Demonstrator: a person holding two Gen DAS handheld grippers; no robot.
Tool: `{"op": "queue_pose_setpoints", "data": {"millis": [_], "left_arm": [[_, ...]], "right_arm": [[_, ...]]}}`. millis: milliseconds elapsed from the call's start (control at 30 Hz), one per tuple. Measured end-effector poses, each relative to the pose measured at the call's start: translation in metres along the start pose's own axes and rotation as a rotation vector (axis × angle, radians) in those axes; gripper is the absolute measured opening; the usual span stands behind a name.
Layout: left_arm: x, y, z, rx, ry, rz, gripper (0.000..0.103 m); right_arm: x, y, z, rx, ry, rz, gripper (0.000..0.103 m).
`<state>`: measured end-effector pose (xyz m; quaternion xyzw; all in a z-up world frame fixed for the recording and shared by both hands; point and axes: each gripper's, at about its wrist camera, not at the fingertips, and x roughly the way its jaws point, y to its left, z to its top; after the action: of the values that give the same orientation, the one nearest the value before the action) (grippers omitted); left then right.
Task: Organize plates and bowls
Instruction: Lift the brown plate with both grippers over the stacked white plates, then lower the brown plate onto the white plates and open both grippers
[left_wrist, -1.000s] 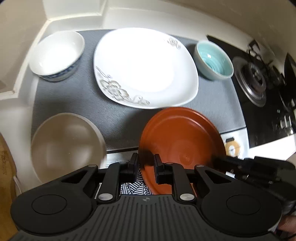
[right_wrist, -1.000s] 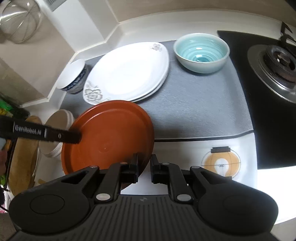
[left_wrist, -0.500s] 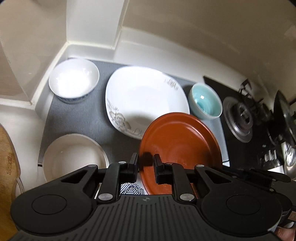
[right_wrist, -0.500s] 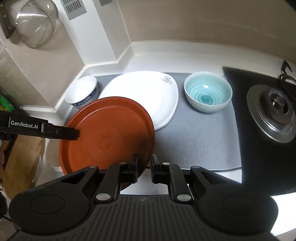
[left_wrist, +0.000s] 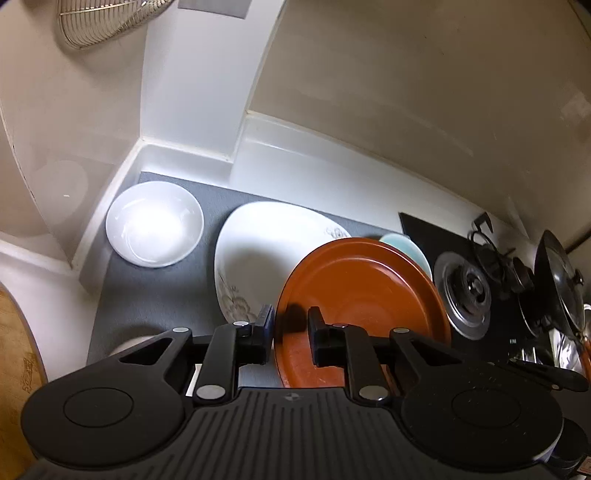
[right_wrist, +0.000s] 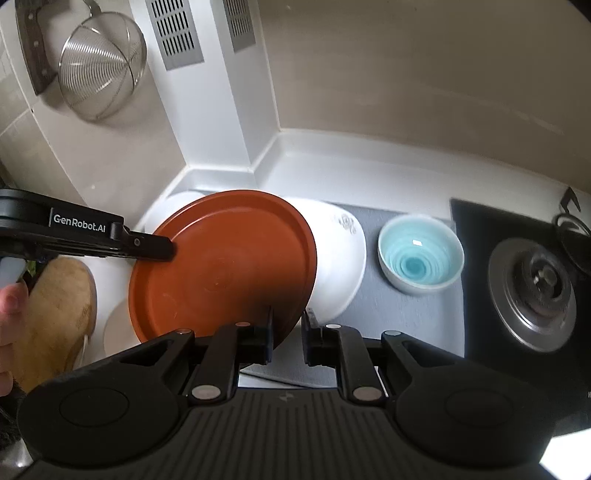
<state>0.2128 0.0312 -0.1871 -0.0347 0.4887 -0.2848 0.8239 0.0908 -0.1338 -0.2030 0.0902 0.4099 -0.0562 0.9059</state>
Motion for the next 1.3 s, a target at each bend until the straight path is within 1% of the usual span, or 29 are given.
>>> {"op": "queue_pose_setpoints", "data": {"millis": [133,300,467,600,733,867,1000,1167,1233,1300], "left_arm": [[0.007,0.004,0.005,0.013,0.002,0.015,0.019],[0.026,0.005,0.010,0.022,0.035,0.046,0.019],[0.047,0.004,0.014,0.013,0.080,0.044,0.019],[0.059,0.002,0.021,0.014,0.080,0.058,0.019],[0.077,0.006,0.029,-0.005,0.099,0.065,0.019],[0.097,0.013,0.038,-0.027,0.119,0.080,0.019],[0.121,0.022,0.046,-0.059,0.136,0.100,0.019],[0.160,0.033,0.050,-0.091,0.195,0.106,0.019],[0.169,0.032,0.049,-0.072,0.187,0.116,0.019],[0.173,0.024,0.048,0.003,0.158,0.151,0.019]], "right_arm": [[0.015,-0.002,0.010,0.015,0.010,-0.001,0.016],[0.035,-0.002,0.016,0.049,0.016,-0.007,0.016],[0.046,-0.011,0.019,0.097,0.020,-0.015,0.016],[0.055,-0.018,0.023,0.123,0.024,-0.016,0.016],[0.070,-0.026,0.033,0.152,0.016,-0.019,0.016],[0.092,-0.032,0.041,0.176,0.027,-0.021,0.016],[0.123,-0.039,0.044,0.199,0.067,-0.017,0.016],[0.157,-0.050,0.047,0.197,0.094,-0.025,0.015],[0.168,-0.054,0.049,0.201,0.093,-0.026,0.015],[0.177,-0.055,0.050,0.190,0.100,-0.032,0.015]]}}
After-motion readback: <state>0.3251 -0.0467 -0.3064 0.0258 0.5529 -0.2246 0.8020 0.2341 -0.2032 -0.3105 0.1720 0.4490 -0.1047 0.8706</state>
